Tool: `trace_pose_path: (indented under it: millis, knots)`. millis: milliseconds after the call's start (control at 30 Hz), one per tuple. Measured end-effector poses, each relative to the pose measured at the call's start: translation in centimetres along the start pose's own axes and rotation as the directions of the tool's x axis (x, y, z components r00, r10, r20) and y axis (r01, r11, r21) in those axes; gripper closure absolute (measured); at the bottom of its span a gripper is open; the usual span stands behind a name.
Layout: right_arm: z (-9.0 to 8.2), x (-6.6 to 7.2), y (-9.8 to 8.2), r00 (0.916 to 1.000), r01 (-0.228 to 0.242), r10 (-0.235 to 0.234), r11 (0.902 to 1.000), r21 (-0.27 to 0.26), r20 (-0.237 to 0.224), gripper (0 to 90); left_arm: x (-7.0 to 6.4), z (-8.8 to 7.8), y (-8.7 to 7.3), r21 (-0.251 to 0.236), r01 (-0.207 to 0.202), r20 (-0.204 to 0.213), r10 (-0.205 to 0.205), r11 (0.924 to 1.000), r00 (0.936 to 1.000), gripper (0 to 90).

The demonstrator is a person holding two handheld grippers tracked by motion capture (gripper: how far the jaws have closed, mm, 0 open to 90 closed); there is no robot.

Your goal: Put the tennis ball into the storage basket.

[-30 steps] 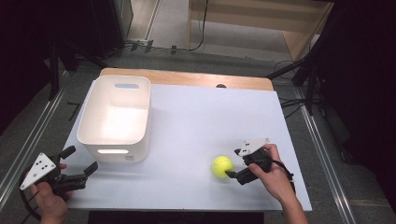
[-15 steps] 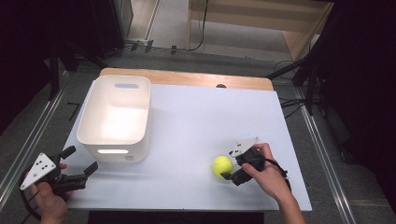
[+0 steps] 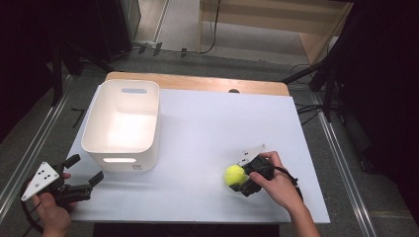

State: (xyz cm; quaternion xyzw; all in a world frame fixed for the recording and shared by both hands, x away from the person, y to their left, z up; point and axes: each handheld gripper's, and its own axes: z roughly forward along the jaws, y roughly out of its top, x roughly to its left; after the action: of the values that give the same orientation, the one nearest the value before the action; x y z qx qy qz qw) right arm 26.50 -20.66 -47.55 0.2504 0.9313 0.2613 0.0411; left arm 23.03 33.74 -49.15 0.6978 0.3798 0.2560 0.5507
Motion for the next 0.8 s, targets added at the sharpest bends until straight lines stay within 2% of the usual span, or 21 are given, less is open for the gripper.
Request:
trace_pose_path:
  millis: [267,367,800]
  knots:
    - [0.7,-0.1,0.1,0.9999,-0.013,0.013,0.9997,0.020,-0.003,15.1,0.0,0.0,0.0,0.000,0.000,0.000,0.000,1.0000,1.0000,0.0]
    - [0.9,-0.1,0.2,0.9997,-0.023,0.023,0.9994,0.025,-0.005,21.1,0.0,0.0,0.0,0.000,0.000,0.001,0.000,1.0000,1.0000,0.0]
    - [1.3,-0.3,0.3,0.9994,-0.034,0.034,0.9992,0.024,-0.009,22.6,0.0,0.0,0.0,0.001,0.000,0.001,0.000,1.0000,1.0000,0.0]
